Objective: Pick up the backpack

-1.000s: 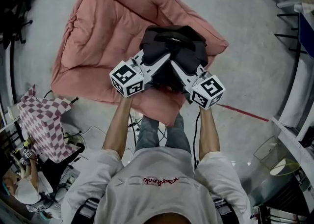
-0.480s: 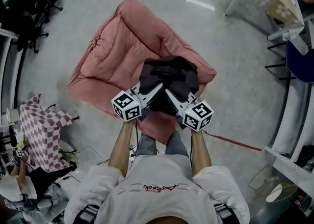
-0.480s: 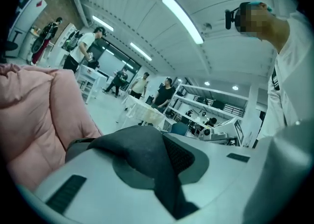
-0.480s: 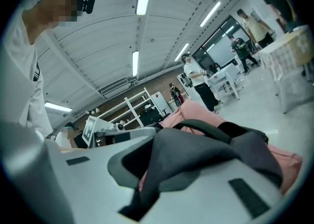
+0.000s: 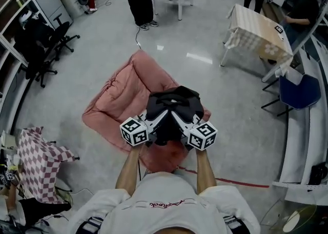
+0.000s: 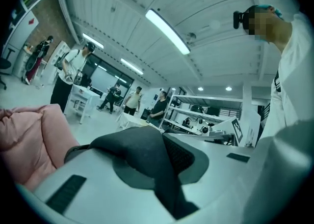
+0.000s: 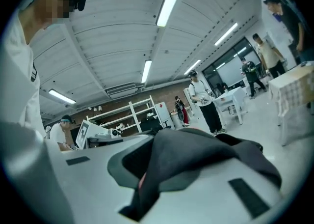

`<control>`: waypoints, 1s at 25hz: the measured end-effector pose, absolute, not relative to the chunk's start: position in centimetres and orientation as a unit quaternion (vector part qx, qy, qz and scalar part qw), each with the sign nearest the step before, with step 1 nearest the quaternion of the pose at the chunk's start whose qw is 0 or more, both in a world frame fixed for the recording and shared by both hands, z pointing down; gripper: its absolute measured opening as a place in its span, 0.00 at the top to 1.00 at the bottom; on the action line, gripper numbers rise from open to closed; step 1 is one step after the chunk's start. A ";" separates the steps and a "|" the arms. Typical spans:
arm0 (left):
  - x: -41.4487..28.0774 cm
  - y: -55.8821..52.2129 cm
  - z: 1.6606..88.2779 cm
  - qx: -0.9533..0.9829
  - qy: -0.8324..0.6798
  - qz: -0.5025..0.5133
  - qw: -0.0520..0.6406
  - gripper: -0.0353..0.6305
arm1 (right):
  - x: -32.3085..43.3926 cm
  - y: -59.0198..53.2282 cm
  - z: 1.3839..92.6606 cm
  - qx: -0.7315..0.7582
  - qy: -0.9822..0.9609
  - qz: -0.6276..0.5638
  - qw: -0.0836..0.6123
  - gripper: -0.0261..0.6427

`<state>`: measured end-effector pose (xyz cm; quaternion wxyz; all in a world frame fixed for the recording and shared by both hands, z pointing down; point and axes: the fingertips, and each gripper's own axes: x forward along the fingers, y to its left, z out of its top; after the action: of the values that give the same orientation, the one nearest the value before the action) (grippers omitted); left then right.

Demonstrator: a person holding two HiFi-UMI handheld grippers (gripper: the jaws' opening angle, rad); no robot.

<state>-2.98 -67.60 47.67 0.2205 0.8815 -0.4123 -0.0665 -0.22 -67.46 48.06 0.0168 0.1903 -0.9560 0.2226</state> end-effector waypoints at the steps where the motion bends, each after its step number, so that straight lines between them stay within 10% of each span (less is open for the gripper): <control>1: -2.6 -67.4 47.0 0.884 -0.411 -0.066 0.214 0.87 | 0.1 -67.4 47.4 0.194 -0.957 0.217 0.014 0.89; 25: -5.9 -45.8 42.7 0.912 -0.366 -0.073 0.170 0.87 | -2.6 -45.6 43.7 0.258 -0.947 0.193 -0.007 0.89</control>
<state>-5.90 -45.79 42.66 0.1697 0.9122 -0.3658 -0.0727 -2.60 -45.56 43.72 -0.0072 0.2578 -0.9466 0.1934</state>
